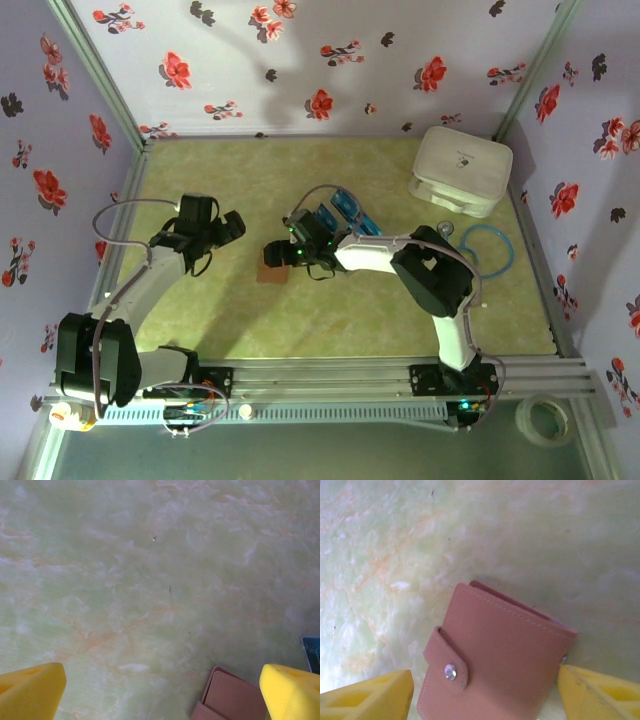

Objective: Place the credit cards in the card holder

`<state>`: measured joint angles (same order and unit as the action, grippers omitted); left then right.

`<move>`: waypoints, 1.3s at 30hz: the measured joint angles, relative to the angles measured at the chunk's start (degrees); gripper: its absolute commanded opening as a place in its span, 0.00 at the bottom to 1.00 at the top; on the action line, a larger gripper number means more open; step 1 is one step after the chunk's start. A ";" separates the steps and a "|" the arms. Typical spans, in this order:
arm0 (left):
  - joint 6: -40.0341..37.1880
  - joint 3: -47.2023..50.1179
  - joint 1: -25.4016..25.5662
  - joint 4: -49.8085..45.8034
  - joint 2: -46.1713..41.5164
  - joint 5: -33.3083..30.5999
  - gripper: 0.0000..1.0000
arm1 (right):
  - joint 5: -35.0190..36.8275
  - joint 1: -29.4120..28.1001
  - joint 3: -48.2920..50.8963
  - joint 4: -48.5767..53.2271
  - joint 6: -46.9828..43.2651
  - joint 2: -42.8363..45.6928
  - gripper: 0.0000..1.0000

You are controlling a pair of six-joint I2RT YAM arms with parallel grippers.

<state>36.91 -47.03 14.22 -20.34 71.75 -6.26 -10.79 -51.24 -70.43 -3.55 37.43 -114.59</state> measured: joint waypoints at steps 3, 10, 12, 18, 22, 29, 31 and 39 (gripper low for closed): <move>0.00 0.00 0.00 0.00 0.00 0.20 1.00 | 0.02 -0.02 0.44 0.42 -0.39 0.57 0.75; 0.00 0.00 0.00 0.09 0.28 0.59 1.00 | 3.26 -2.97 5.75 3.48 -2.25 5.11 0.75; -0.02 0.00 0.00 0.07 0.81 0.76 1.00 | 5.18 -4.39 6.01 5.25 -3.30 5.42 0.75; 0.00 -0.07 -0.04 0.07 1.81 1.01 1.00 | 10.21 -7.28 6.01 9.51 -6.84 5.38 0.75; 0.00 -0.09 -0.04 0.07 1.81 1.01 1.00 | 13.44 -8.35 4.70 12.13 -9.27 4.79 0.75; 0.00 -0.24 -0.04 -0.07 1.81 1.01 1.00 | 20.74 -8.79 0.68 17.79 -13.09 2.32 0.74; 0.00 -0.28 -0.04 -0.11 1.81 1.03 1.00 | 23.30 -8.63 -0.90 19.45 -13.92 1.27 0.74; 0.02 -0.28 -0.04 -0.11 1.81 1.86 1.00 | 27.32 -4.37 -6.88 22.97 -15.63 -0.87 0.74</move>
<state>36.93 -47.31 14.17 -20.45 73.56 -4.40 16.53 -55.61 -77.32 19.42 21.80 -115.46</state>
